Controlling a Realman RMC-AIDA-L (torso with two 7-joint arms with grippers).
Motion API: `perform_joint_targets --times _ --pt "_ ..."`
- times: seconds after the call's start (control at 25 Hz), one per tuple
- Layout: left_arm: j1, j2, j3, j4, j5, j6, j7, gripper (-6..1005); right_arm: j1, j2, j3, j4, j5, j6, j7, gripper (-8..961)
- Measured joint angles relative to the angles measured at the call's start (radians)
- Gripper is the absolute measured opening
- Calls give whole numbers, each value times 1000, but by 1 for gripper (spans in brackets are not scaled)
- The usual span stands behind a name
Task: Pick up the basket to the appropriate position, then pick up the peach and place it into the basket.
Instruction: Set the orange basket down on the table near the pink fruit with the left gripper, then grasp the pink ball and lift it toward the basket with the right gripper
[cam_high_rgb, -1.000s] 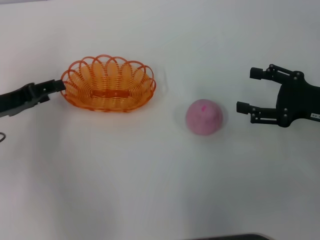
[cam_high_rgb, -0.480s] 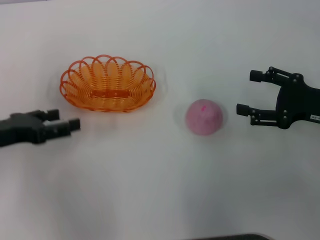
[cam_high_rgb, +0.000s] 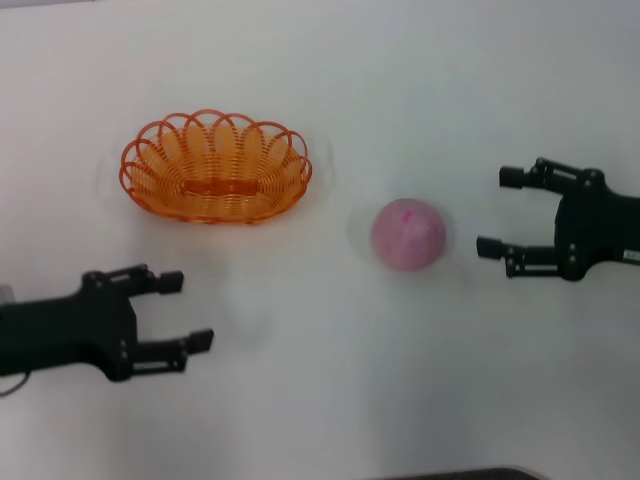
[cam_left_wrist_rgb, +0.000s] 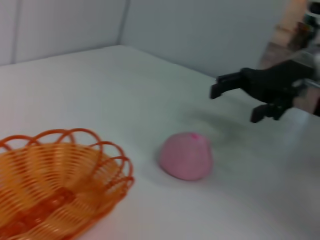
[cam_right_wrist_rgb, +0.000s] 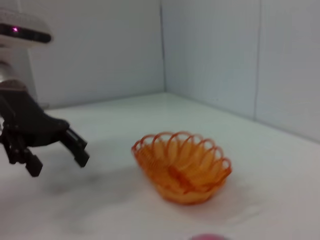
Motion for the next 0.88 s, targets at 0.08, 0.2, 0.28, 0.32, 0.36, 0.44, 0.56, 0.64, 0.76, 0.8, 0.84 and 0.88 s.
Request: perform_joint_targets --times 0.08,0.2,0.28,0.32,0.36,0.44,0.56,0.64,0.76,0.8,0.84,0.88 --pt "5 -1 0 -30 0 -3 66 832 4 -1 -4 -1 -29 2 -2 938" --pt "7 -1 2 -56 12 13 137 827 7 -1 -11 -1 -43 0 -5 938" --pt "9 -1 4 -56 16 26 151 827 5 0 -21 -1 -44 -5 -7 938" --pt "10 -1 7 -55 19 35 162 827 4 0 -27 -2 -44 -6 -7 937" --pt "13 -1 11 -55 22 47 171 827 1 -1 -36 -2 -44 -6 -7 937" --pt "14 -1 19 -55 25 51 174 828 -4 -2 -48 -2 -44 -5 -7 937" --pt "15 -1 30 -61 32 51 180 828 -11 -3 -51 -2 -45 -4 -8 937" --pt "15 -1 33 -64 33 49 187 828 -14 -3 -48 -1 -45 -4 -8 936" --pt "16 -2 27 -64 26 18 192 825 -16 -2 -46 -1 -45 -3 -8 936" --pt "15 -2 23 -63 24 7 193 824 -17 -2 -45 -1 -44 -3 -8 936" --pt "16 -3 15 -61 19 -16 194 823 -17 -2 -45 -1 -43 -3 -8 936" --pt "16 -3 11 -61 16 -28 195 821 -17 -2 -45 -1 -42 -3 -8 936"
